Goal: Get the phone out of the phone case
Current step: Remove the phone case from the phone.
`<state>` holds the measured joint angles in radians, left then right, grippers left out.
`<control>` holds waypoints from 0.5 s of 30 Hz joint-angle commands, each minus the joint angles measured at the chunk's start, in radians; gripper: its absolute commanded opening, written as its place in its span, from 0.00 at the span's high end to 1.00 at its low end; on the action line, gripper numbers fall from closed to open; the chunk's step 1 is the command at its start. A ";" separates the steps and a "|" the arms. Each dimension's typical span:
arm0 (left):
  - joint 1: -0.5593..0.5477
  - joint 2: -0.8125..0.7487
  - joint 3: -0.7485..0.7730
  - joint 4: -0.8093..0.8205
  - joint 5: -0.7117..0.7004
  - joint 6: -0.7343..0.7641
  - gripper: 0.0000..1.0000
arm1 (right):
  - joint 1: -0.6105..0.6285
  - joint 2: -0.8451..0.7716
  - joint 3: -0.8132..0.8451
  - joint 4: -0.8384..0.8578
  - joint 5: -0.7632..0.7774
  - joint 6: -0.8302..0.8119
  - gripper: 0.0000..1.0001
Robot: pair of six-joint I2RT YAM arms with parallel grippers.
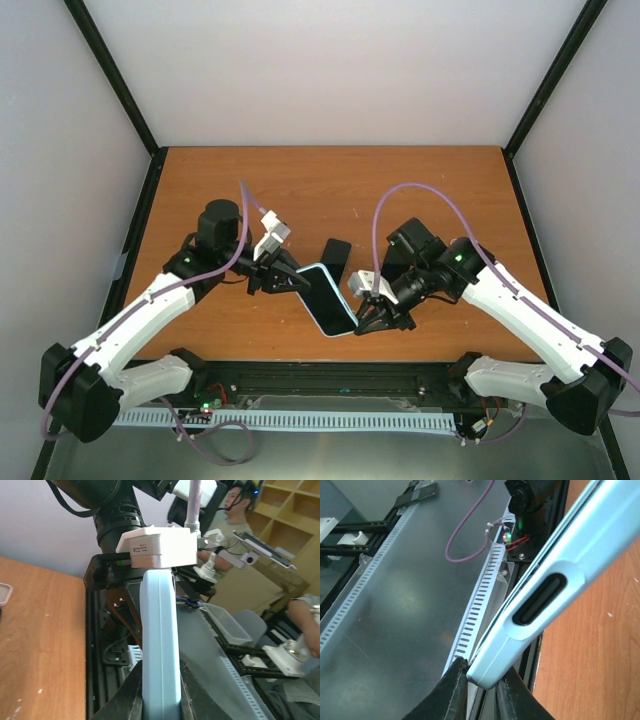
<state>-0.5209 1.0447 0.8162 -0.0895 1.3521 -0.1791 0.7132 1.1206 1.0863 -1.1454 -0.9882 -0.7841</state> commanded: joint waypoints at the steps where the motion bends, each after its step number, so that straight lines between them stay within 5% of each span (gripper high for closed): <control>1: 0.002 0.068 0.080 0.106 0.111 -0.039 1.00 | 0.078 -0.006 0.071 -0.018 -0.004 -0.040 0.95; 10: -0.038 0.079 0.070 0.385 0.232 -0.306 1.00 | 0.129 0.025 0.141 0.027 -0.001 -0.081 0.97; 15: -0.115 0.079 0.106 0.376 0.221 -0.310 1.00 | 0.127 0.059 0.109 0.141 0.019 0.003 0.97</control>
<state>-0.5629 1.1412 0.8677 0.1867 1.5646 -0.4374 0.8352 1.1378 1.2030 -1.2026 -0.9775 -0.8196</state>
